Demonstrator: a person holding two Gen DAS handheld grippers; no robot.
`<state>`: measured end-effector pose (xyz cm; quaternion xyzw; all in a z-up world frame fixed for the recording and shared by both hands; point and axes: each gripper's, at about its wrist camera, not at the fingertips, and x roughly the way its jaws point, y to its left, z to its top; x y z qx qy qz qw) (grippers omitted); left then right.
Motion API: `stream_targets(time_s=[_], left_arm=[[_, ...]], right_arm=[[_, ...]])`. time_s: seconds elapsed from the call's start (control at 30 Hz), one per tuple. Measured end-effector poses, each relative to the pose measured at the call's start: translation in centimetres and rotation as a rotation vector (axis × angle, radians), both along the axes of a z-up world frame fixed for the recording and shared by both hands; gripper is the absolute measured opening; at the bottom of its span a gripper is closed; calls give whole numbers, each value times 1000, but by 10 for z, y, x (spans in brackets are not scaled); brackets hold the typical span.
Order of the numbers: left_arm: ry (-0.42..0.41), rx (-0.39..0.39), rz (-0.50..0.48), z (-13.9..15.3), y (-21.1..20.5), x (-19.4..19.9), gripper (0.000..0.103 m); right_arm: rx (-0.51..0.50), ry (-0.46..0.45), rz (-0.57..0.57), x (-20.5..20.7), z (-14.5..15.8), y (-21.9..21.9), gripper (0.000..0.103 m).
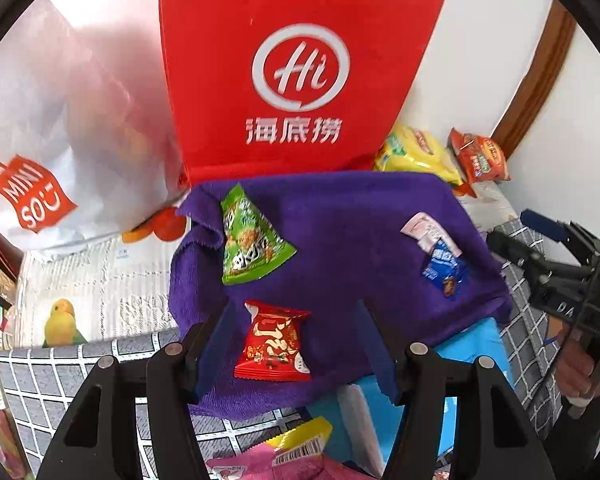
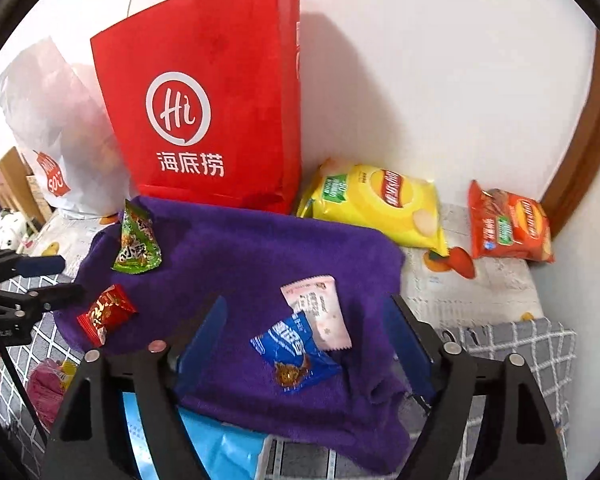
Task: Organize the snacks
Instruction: 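Open the left tool over the towel while the right tool releases the blue packet, then grasp the strawberry-print packet with the right tool while the left tool grasps the pink packet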
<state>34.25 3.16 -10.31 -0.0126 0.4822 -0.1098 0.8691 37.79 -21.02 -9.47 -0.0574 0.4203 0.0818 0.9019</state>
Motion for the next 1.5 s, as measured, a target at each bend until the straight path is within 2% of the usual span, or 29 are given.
stream_targets(time_s=[0.1,0.23,0.5,0.6,0.7,0.77,0.87,1.13,1.3,1.37,1.5], left_arm=[[-30,-30,1,11,1,-6,60],[-77,-85,-19,26,1,-16,60],[-138,-107,-44,50,-3,-34,59],[-151,-109,-69,61,-8,-43,58],[-184,-59,-86,74,-17,-53,59],[-192,-66,-94,80,-19,-61,60],[-192,-69,-96,87,-18,-76,60],[-185,-84,-51,82,2,-114,60],[-166,-98,-4,69,19,-135,60],[-162,-91,7,63,23,-143,60],[-143,-90,37,50,34,-154,60]], right_arm=[[-42,0,-49,-12,4,1,81],[-22,-26,-103,-30,10,-6,81],[117,-10,-166,-59,18,-29,81],[225,-2,-162,-72,22,-40,81],[188,25,-168,-81,25,-39,81],[136,5,-163,-90,30,-37,81],[131,-37,-144,-107,39,-36,81],[114,-111,-154,-141,46,-32,81],[34,-160,-159,-160,40,-25,80],[34,-146,-152,-166,35,-24,80],[73,-41,-108,-171,16,-25,80]])
